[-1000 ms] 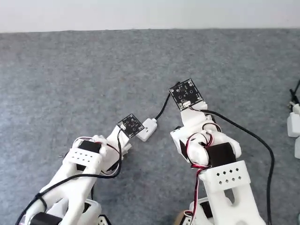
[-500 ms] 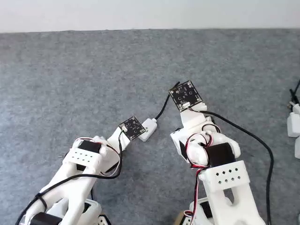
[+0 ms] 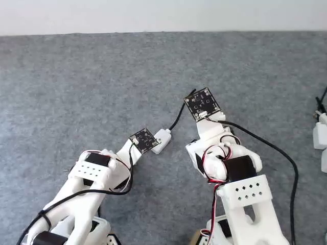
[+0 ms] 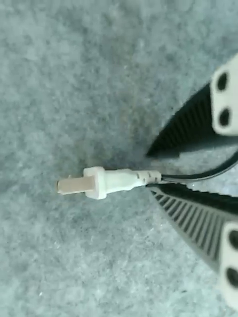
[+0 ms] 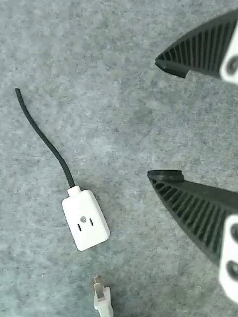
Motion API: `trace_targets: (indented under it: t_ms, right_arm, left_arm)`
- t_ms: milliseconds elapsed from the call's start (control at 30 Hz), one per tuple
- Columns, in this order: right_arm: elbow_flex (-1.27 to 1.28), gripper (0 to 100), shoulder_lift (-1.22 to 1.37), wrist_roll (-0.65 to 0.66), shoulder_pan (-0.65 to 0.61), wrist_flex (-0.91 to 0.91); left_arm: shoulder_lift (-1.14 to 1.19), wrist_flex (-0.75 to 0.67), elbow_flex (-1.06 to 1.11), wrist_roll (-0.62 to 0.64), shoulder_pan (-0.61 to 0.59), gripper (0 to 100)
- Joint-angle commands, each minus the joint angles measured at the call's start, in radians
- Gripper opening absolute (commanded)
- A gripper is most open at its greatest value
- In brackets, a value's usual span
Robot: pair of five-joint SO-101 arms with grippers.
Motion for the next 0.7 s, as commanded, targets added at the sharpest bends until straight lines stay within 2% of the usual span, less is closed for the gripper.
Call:
trace_targets:
  t_ms: [0, 300, 433, 667]
  right_arm:
    - [-0.012, 31.4, -0.007, 0.008, 0.008, -0.010]
    - [-0.011, 31.4, -0.007, 0.008, 0.008, -0.007]
    - [-0.011, 31.4, -0.007, 0.008, 0.008, -0.001]
    - [-0.009, 31.4, -0.007, 0.008, 0.008, 0.001]
  left_arm:
    - [0.002, 0.017, -0.041, -0.005, -0.003, 17]
    - [0.003, 0.014, -0.041, -0.006, -0.011, 17]
    - [0.009, 0.014, -0.041, -0.044, -0.011, 17]
    - [0.216, 0.049, -0.176, -0.041, -0.048, 17]
